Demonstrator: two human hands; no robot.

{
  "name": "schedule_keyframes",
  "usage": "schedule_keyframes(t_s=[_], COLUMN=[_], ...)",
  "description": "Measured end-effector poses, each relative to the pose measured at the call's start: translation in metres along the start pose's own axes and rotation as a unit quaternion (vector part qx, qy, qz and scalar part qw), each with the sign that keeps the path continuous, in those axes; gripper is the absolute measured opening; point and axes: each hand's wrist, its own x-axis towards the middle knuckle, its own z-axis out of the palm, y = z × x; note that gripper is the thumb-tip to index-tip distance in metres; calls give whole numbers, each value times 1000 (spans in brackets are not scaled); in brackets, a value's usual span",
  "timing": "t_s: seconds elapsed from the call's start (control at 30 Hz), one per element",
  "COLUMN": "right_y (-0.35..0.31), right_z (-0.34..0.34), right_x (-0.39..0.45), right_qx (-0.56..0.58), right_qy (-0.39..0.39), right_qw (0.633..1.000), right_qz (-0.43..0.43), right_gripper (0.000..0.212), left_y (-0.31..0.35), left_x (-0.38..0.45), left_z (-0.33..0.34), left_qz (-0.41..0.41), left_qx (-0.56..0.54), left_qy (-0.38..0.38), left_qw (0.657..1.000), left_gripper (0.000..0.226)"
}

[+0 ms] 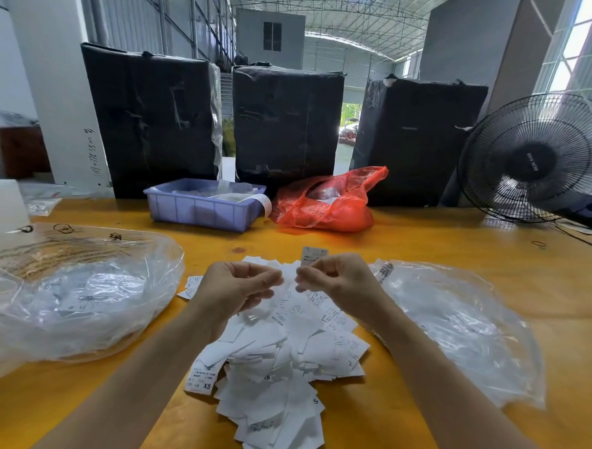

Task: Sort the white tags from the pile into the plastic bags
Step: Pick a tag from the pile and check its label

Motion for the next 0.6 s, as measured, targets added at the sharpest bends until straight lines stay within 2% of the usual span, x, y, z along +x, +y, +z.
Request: schedule_keyframes(t_s=[0.03,0.13,0.17,0.23,0.27,0.37,0.5,0.6], right_y=[-2,-6,-9,-11,-11,-11,-13,-13], right_z=[-1,-4,-5,-5,-5,-2,-1,-2], right_x=[0,2,2,4,5,5,4,4], right_qx=[15,57,54,16,-16,-114,-136,-145], right_qy=[23,26,22,15,14,18,16,9], right_qw=[1000,998,998,1000,1000,992,988,987], right_qz=[-3,3,3,-5,-18,-58,-72,-65], right_gripper=[17,38,35,16,14,26,19,16], left_y=[0,-1,-1,-3,-3,-3,-2,-1], left_x=[0,2,2,3,3,3,1,1], left_z=[0,1,1,1,0,0,1,2], left_qz=[-1,-2,-1,-2,-3,-7,-9,-12], left_qx=[2,3,6,13,15,17,17,22], left_qy=[2,13,14,13,12,9,1,-5], left_qw=[1000,1000,1000,1000,1000,1000,1000,1000], left_gripper=[14,10,9,9,9,12,25,24])
